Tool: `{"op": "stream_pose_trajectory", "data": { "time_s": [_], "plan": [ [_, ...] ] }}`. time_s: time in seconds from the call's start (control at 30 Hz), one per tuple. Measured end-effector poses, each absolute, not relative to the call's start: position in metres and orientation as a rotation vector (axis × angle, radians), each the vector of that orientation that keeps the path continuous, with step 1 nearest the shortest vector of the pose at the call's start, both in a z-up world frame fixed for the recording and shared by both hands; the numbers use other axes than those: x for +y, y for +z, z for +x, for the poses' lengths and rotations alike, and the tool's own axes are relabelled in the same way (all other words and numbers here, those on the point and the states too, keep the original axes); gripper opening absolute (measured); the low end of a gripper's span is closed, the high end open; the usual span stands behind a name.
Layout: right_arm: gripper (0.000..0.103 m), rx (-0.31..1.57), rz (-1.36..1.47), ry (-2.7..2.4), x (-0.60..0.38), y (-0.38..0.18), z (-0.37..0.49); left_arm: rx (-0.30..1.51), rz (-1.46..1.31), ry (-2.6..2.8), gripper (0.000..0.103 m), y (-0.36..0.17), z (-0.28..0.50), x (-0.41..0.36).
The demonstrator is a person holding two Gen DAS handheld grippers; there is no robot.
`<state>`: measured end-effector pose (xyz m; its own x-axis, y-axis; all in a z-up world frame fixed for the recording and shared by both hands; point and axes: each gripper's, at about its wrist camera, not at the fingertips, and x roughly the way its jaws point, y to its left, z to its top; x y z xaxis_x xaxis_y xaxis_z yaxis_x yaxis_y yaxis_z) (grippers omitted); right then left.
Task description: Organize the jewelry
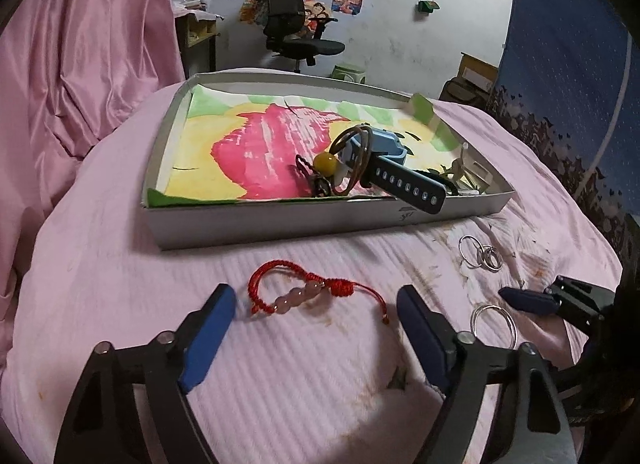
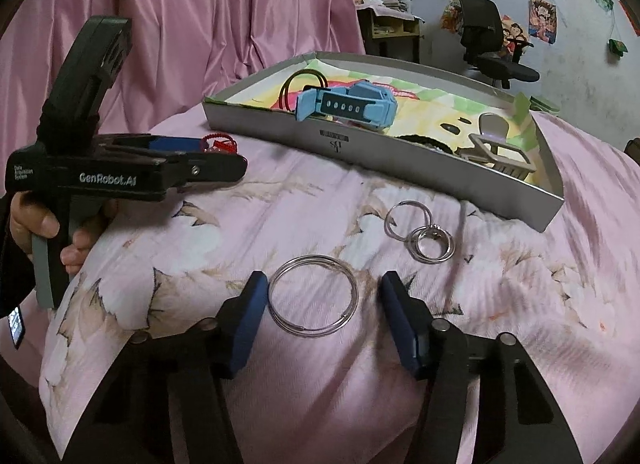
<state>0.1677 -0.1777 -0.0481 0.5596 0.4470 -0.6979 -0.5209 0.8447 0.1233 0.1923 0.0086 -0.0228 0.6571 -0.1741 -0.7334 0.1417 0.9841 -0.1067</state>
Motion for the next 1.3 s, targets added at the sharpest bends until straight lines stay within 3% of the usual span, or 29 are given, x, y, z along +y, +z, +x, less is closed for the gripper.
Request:
{"op": "stream_pose_trajectory", "data": {
  "time_s": [0.1, 0.37, 0.73, 0.93, 1.3],
  "plan": [
    [0.043, 0.798, -0.104, 0.56, -0.176, -0.05, 0.168, 0.837, -0.041, -0.176, 0.068, -0.024, 0.194, 0.009],
    [0.041, 0.807, -0.077, 0.556, -0.175, -0.051, 0.174, 0.816, -0.06, -0.164, 0.043, -0.025, 0.19, 0.012],
    [0.041, 0.819, -0.042, 0.566, -0.177, -0.053, 0.183, 0.8, -0.054, -0.17, 0.028, -0.028, 0.185, 0.01],
    [0.041, 0.821, -0.04, 0.566, -0.178, -0.054, 0.184, 0.785, -0.044, -0.167, 0.01, -0.028, 0.182, 0.008],
    [0.041, 0.821, -0.04, 0.567, -0.178, -0.054, 0.184, 0.763, -0.052, -0.186, 0.008, -0.027, 0.178, 0.008]
  ]
}}
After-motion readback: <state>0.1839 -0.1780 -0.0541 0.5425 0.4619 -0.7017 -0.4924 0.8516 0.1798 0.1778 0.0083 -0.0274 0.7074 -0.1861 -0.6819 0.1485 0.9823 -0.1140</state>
